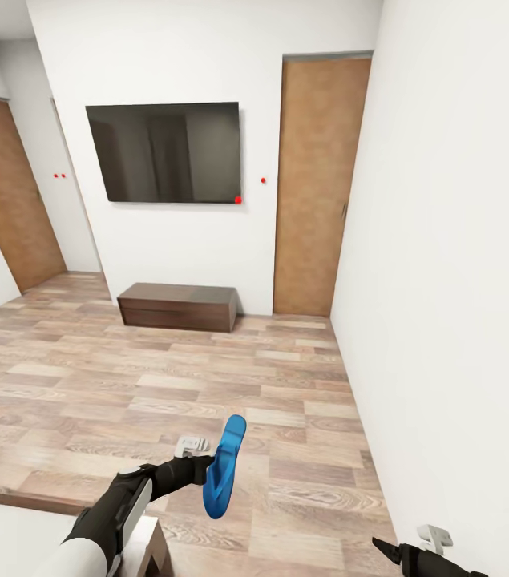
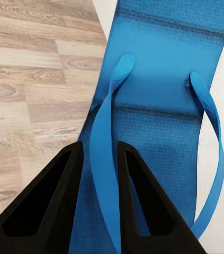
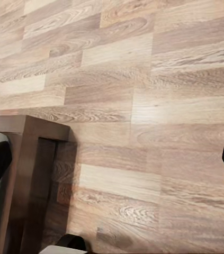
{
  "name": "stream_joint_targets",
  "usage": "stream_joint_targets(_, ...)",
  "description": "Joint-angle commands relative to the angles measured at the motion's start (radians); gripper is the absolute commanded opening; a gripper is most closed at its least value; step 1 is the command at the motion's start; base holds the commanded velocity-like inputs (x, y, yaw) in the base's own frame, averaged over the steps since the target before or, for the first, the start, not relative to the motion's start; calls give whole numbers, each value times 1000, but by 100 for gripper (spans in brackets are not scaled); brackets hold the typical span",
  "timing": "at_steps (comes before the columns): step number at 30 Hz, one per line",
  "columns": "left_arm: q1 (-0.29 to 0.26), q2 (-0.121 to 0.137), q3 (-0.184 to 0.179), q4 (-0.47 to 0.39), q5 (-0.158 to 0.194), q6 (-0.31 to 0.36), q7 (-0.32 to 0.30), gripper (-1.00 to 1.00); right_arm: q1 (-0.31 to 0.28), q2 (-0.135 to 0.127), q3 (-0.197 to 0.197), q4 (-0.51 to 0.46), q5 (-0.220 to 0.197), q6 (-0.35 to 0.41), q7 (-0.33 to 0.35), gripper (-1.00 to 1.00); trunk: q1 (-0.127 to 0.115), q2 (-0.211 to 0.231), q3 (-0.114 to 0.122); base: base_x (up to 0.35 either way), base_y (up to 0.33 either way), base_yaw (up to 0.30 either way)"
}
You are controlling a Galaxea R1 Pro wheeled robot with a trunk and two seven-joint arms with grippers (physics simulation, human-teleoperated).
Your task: In the bedroom, move the book from the bed onto either nightstand, and place the two sandals side by side next to the bed.
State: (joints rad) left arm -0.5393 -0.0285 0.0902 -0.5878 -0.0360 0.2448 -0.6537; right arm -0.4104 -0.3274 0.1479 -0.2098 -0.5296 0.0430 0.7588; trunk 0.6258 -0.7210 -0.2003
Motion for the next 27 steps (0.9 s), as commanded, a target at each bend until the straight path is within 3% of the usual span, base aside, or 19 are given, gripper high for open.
stream_joint_targets(1, -1, -1, 8, -1, -5, 7, -3, -100, -1, -1, 7, 0, -10, 5, 2, 100, 1, -1, -2, 232, 0, 0)
stream_joint_targets(27, -1, -1, 8, -1, -5, 7, -3, -100, -1, -1, 7, 0, -10, 5, 5, 100, 1, -1, -2, 161, -85, 0)
